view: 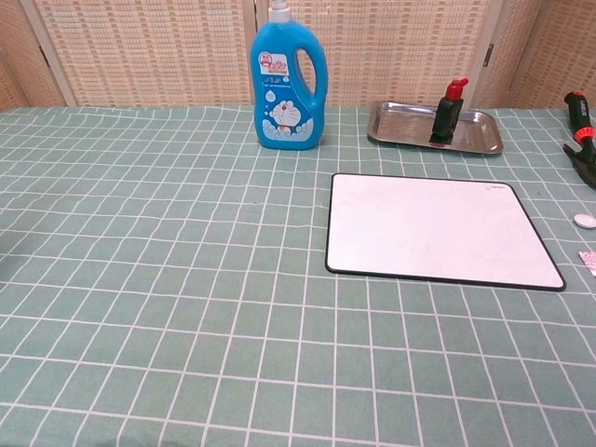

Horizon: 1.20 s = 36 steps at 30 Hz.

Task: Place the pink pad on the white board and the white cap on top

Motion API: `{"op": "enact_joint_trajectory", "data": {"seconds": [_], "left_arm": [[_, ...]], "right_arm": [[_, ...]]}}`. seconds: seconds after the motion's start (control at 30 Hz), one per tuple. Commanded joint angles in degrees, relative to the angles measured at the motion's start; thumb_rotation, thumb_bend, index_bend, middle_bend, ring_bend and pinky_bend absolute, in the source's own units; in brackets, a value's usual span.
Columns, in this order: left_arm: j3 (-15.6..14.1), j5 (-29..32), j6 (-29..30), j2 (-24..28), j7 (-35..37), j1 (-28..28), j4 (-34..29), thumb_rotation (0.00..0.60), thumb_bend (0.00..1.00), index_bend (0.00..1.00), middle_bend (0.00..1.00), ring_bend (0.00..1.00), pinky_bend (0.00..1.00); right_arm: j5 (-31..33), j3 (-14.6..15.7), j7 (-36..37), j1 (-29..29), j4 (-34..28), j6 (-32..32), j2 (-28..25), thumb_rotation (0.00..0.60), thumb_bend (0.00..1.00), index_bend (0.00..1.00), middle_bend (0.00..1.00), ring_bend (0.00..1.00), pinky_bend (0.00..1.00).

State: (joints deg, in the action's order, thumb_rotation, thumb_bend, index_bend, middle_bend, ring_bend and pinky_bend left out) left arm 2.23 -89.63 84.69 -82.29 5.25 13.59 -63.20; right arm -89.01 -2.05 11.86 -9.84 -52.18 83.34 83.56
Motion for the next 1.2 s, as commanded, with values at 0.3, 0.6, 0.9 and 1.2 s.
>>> {"op": "enact_joint_trajectory", "data": {"seconds": [0.3, 0.6, 0.9, 1.2], "left_arm": [[0.0, 0.1, 0.0, 0.0, 0.2, 0.0, 0.0, 0.6, 0.18, 0.0, 0.0, 0.0, 0.0], [-0.4, -0.4, 0.2, 0.5, -0.3, -0.1, -1.4, 0.6, 0.18, 0.0, 0.0, 0.0, 0.0], [-0.5, -0.1, -0.6, 0.7, 0.5, 0.0, -1.6, 0.6, 0.18, 0.0, 0.0, 0.0, 0.0], [-0.6, -0.1, -1.8, 0.8, 1.4, 0.5, -1.9, 0.6, 0.18, 0.0, 0.0, 0.0, 0.0]], "right_arm": [[2.2, -0.9, 0.4, 0.3, -0.5, -1.8, -1.1, 0.36, 0.0, 0.01, 0.0, 0.0, 0.0], [2.9, -1.1, -2.7, 0.3, -3.6, -2.8, -3.2, 0.36, 0.0, 0.01, 0.02, 0.0, 0.0], [7.0, -2.0, -9.4, -2.0, -6.4, -11.3, -6.0, 0.359, 0.0, 0.04, 0.4, 0.33, 0.36], [9.2, -1.3, -16.6, -5.4, -9.8, -20.1, -6.4, 0.4, 0.0, 0.2, 0.54, 0.46, 0.43]]}}
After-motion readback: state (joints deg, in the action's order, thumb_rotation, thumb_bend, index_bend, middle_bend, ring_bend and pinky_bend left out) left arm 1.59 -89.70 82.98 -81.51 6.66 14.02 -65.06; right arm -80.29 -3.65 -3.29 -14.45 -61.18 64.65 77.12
